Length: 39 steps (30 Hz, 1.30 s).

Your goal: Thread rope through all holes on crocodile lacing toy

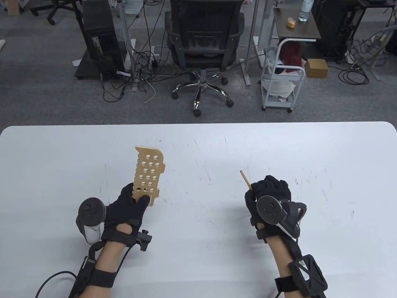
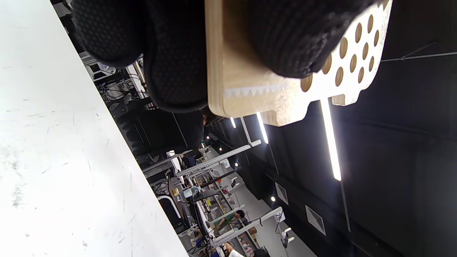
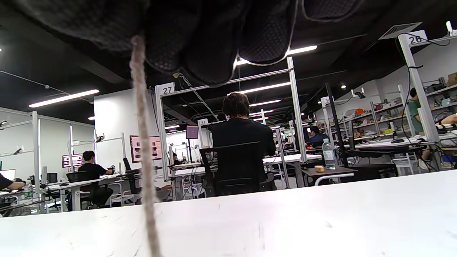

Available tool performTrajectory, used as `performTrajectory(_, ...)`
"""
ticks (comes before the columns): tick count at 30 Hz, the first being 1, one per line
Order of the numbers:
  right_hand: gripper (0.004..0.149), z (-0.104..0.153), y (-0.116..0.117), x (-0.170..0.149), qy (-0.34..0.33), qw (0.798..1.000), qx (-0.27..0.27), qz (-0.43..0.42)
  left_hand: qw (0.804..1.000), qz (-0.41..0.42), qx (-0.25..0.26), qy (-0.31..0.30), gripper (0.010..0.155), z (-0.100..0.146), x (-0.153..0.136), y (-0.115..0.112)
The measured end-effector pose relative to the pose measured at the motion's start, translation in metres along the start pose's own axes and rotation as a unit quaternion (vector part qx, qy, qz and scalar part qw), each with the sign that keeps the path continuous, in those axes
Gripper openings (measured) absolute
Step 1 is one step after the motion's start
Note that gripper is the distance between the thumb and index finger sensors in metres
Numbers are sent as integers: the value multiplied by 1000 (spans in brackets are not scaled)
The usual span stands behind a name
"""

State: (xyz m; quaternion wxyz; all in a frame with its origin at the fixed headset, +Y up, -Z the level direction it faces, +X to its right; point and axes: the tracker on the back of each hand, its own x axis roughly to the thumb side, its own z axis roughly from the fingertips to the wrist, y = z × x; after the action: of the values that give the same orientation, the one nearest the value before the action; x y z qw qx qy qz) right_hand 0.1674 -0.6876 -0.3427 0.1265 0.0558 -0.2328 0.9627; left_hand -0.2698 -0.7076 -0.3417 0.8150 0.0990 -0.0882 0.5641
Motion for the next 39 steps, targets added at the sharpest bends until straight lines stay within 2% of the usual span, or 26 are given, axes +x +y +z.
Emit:
performTrajectory(3, 40, 6, 2, 0, -13, 999, 7, 29, 1000, -12, -4, -2, 57, 1, 0, -2)
performTrajectory(6, 40, 8, 2, -1, -8, 1000, 7, 6, 999, -31, -9, -4, 57, 1, 0, -5)
performTrajectory(23, 39, 17, -20, 27, -62, 994, -72, -51, 994, -104, -30, -12, 57, 6, 2, -21)
performTrajectory(39, 39, 29, -23, 68, -137, 987, -60, -52, 977, -192, -73, -53, 56, 12, 12, -48)
